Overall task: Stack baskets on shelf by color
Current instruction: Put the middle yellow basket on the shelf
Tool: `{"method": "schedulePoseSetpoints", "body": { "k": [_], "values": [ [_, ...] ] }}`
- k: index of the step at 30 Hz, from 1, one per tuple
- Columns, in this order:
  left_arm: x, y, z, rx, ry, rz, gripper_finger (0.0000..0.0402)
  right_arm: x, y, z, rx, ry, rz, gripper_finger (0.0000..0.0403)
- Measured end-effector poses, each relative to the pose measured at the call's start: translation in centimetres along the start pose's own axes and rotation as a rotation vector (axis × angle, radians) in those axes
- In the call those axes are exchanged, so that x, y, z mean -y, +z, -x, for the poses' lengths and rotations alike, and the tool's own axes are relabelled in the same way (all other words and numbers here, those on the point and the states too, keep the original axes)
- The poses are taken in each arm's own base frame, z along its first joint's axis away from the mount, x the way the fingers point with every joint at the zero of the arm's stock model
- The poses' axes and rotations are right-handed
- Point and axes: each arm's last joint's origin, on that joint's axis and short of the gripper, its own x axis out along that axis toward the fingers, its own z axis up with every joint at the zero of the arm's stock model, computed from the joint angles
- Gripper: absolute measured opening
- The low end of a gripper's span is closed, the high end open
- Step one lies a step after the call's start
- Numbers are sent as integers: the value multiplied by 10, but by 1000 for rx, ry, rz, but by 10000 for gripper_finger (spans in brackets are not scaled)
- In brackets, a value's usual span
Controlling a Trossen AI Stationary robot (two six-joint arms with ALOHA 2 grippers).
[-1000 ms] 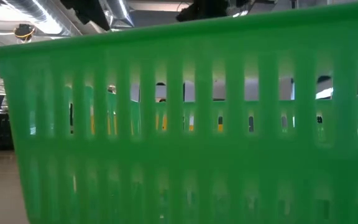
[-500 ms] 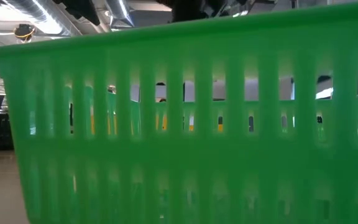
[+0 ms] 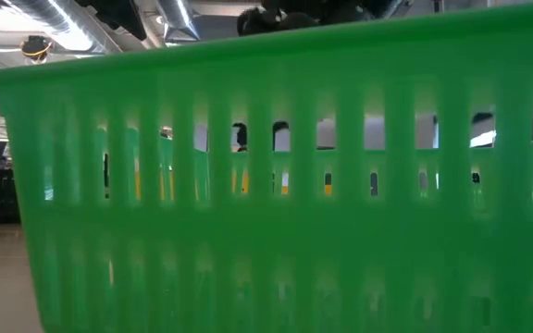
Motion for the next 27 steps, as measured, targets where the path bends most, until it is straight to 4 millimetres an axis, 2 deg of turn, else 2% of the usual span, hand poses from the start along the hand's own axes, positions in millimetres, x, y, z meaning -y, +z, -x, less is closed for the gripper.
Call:
{"method": "schedulePoseSetpoints", "body": {
  "k": [3, 7, 17, 27],
  "values": [
    [0, 0, 0, 0, 0, 1, 70, -2, -5, -3, 1, 3, 4, 90],
    [0, 0, 0, 0, 0, 2, 70, -2, -10, -4, -27, -18, 107, 90],
    [0, 0, 0, 0, 0, 20, 70, -2, -9, 4, -154, 20, 644, 90],
    [0, 0, 0, 1, 1, 61, 70, 0, -12, 4, -211, -19, 893, 90]
  ]
}}
